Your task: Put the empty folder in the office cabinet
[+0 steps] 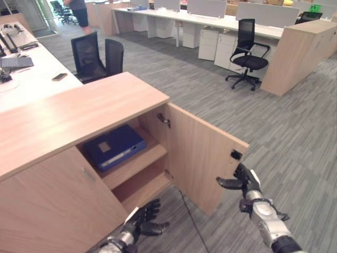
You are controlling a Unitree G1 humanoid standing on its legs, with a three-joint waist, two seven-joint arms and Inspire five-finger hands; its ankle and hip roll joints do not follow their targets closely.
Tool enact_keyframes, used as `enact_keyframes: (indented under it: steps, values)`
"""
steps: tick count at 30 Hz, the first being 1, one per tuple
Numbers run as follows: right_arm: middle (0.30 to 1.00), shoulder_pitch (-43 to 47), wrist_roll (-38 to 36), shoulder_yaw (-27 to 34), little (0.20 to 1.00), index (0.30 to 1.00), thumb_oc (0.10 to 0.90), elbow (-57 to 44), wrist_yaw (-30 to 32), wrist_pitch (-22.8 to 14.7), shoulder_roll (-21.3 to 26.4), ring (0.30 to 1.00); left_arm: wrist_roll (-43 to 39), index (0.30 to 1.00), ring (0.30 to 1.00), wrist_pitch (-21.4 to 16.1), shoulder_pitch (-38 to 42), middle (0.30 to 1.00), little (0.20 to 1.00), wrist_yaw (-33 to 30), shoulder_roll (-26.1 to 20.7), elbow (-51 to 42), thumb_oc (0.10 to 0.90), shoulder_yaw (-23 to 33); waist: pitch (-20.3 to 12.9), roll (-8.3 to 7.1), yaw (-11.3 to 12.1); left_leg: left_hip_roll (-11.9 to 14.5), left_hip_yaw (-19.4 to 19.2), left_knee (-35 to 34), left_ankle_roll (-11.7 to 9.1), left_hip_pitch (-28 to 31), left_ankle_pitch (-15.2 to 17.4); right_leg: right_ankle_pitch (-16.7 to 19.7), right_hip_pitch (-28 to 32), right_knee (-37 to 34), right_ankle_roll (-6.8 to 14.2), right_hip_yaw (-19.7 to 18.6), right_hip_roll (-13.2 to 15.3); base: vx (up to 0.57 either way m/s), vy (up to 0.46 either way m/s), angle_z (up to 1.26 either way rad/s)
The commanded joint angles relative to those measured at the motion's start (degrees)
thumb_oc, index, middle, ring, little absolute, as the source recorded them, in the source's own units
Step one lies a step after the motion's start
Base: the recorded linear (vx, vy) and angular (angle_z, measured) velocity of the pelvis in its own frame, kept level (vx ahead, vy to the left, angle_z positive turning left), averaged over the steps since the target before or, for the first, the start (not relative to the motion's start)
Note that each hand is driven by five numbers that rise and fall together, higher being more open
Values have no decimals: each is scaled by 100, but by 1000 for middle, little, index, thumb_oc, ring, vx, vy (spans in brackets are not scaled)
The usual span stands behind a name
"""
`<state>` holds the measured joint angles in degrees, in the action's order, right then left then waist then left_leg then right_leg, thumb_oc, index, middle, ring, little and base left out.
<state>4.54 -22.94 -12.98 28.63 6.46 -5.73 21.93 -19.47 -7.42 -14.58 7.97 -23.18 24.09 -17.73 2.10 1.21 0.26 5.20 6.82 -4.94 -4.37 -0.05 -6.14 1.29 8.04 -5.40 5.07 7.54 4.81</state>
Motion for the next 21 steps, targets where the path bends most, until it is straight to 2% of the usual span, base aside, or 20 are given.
enact_keyframes:
  steps: [1, 3, 4, 6, 8, 9, 10, 11, 12, 14, 15, 16, 17, 21]
  values:
    - [900, 524, 32, -351, 900, 900, 800, -1067, -729, -497, -292, 900, 83, 900, 900, -425, 659, 900, 900, -127, -113, -169, 800, 277, 130, -221, 370, 174, -138, -6, -227, 553, 539, -293, 20, 235, 314, 346, 219, 25, -70, 22]
    - [900, 409, 29, -430, 900, 900, 800, -1253, -818, -510, -282, 900, 52, 900, 900, -431, 649, 900, 900, -164, -94, -140, 800, 365, 173, -211, 445, 206, -16, -6, -281, 457, 458, -330, 4, 234, 288, 450, 180, -54, -66, 26]
    - [900, 427, 46, -482, 900, 900, 800, -1287, -823, -544, -295, 900, 25, 900, 900, -452, 679, 900, 900, -216, -79, -106, 800, 418, 267, -205, 510, 210, 131, 35, -349, 291, 324, -344, -47, 237, 280, 509, 164, -127, -63, 21]
    - [900, 415, 24, -561, 900, 900, 800, -1327, -883, -569, -296, 900, -37, 900, 900, -482, 705, 900, 900, -253, -44, -51, 800, 497, 329, -224, 616, 197, 424, 49, -412, 76, 265, -336, -136, 214, 259, 585, 166, -125, -58, 19]
    - [900, 348, -21, -566, 900, 900, 800, -1407, -913, -617, -249, 900, -57, 900, 900, -486, 731, 900, 900, -292, -7, -11, 800, 532, 444, -258, 713, 123, 496, 260, -437, -247, 213, -311, -147, 158, 278, 821, 248, -122, -3, 54]
    - [900, 290, -49, -555, 900, 900, 800, -1478, -909, -642, -196, 900, -44, 900, 900, -474, 764, 900, 900, -313, 33, 40, 800, 529, 528, -279, 713, 127, 274, 495, -444, -445, 238, -319, -131, 161, 289, 979, 317, -189, 55, 72]
    - [900, 277, -34, -573, 900, 900, 800, -1516, -886, -649, -146, 900, -34, 900, 900, -462, 793, 900, 900, -317, 85, 63, 800, 522, 566, -305, 669, 207, -162, 721, -376, -585, 264, -291, -185, 179, 292, 1143, 404, -224, 117, 80]
    - [900, 283, -19, -592, 900, 900, 800, -1514, -875, -643, -118, 900, 5, 900, 900, -455, 812, 900, 900, -317, 109, 52, 800, 527, 558, -319, 596, 393, -784, 902, -312, -629, 306, -243, -261, 203, 300, 1339, 494, -227, 145, 108]
    - [900, 303, -7, -614, 900, 900, 800, -1510, -858, -625, -120, 900, 7, 900, 900, -467, 789, 900, 900, -297, 107, 14, 800, 554, 540, -318, 552, 546, -1218, 1018, -304, -597, 344, -245, -286, 218, 295, 1456, 532, -165, 158, 112]
    - [900, 257, 18, -614, 900, 900, 800, -1583, -875, -588, -122, 900, 4, 900, 900, -492, 713, 900, 900, -255, 80, -20, 800, 600, 479, -262, 490, 780, -1765, 986, -334, -421, 350, -250, -237, 264, 304, 1667, 571, -28, 160, 59]
    - [900, 160, 23, -587, 900, 900, 800, -1669, -889, -553, -151, 900, 38, 900, 900, -493, 643, 900, 900, -220, 73, 23, 800, 562, 429, -188, 494, 842, -1889, 729, -364, -205, 301, -273, -126, 278, 333, 1757, 548, 33, 118, 56]
    - [900, 162, 23, -583, 900, 900, 800, -1671, -889, -552, -149, 900, 38, 900, 900, -493, 648, 900, 900, -220, 73, 22, 800, 561, 426, -189, 493, 835, -1889, 719, -354, -220, 274, -252, -144, 277, 332, 1759, 554, 91, 148, 68]
    - [900, 40, 9, -561, 900, 900, 800, -1747, -952, -508, -201, 900, 106, 900, 900, -475, 534, 900, 900, -192, 35, 15, 800, 594, 340, -163, 547, 765, -1860, 377, -345, -41, 274, -273, -40, 365, 375, 1885, 605, 52, 165, 75]
    - [900, 13, -22, -500, 900, 900, 800, -1735, -951, -474, -366, 900, 217, 900, 900, -424, 524, 900, 900, -147, -46, -53, 800, 601, 256, -237, 743, 473, -1657, 135, -193, -67, 263, -193, -13, 648, 483, 2254, 903, 36, 181, 115]
